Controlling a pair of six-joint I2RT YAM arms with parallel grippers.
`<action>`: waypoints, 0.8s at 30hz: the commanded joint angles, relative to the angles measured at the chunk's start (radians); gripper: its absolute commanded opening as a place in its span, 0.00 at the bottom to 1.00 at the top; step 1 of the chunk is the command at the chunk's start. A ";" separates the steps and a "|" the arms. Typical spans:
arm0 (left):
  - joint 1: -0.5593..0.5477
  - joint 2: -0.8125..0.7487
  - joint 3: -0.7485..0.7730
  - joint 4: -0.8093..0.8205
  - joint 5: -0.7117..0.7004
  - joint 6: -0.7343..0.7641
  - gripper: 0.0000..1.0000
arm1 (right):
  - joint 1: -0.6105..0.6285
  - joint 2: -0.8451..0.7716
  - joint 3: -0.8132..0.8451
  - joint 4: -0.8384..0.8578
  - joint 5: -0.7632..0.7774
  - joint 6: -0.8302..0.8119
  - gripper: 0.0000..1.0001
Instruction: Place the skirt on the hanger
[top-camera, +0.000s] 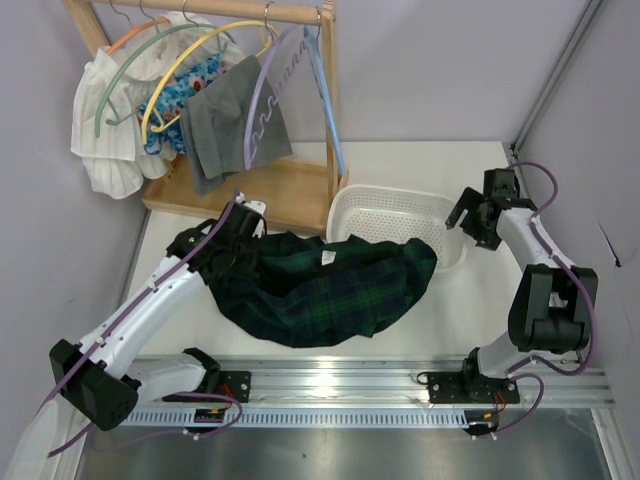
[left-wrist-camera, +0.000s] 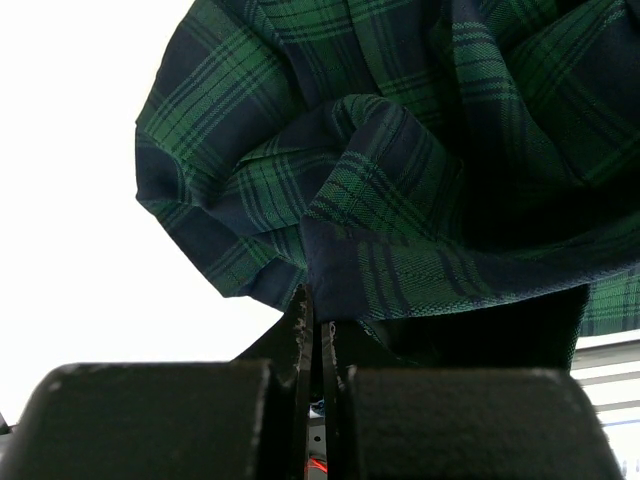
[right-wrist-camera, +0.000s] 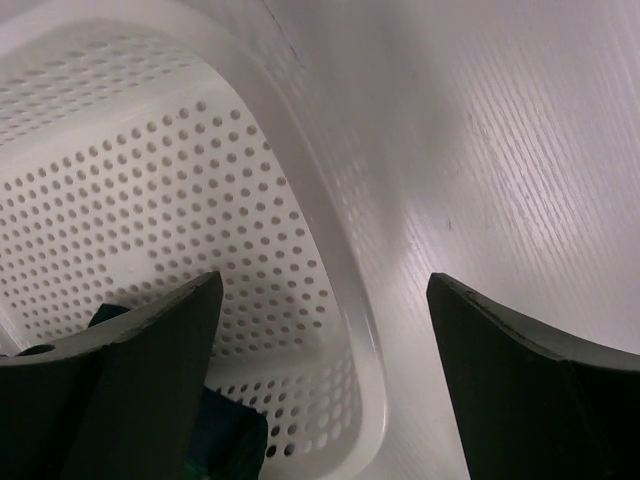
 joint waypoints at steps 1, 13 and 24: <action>0.010 -0.011 0.044 0.016 0.023 0.025 0.00 | 0.008 0.070 0.041 0.117 0.036 -0.027 0.87; 0.010 -0.037 0.031 0.015 0.012 -0.021 0.00 | -0.050 0.252 0.220 0.159 0.061 -0.015 0.00; 0.010 -0.040 0.009 0.042 0.029 -0.049 0.00 | -0.050 0.332 0.440 0.061 0.001 -0.087 0.42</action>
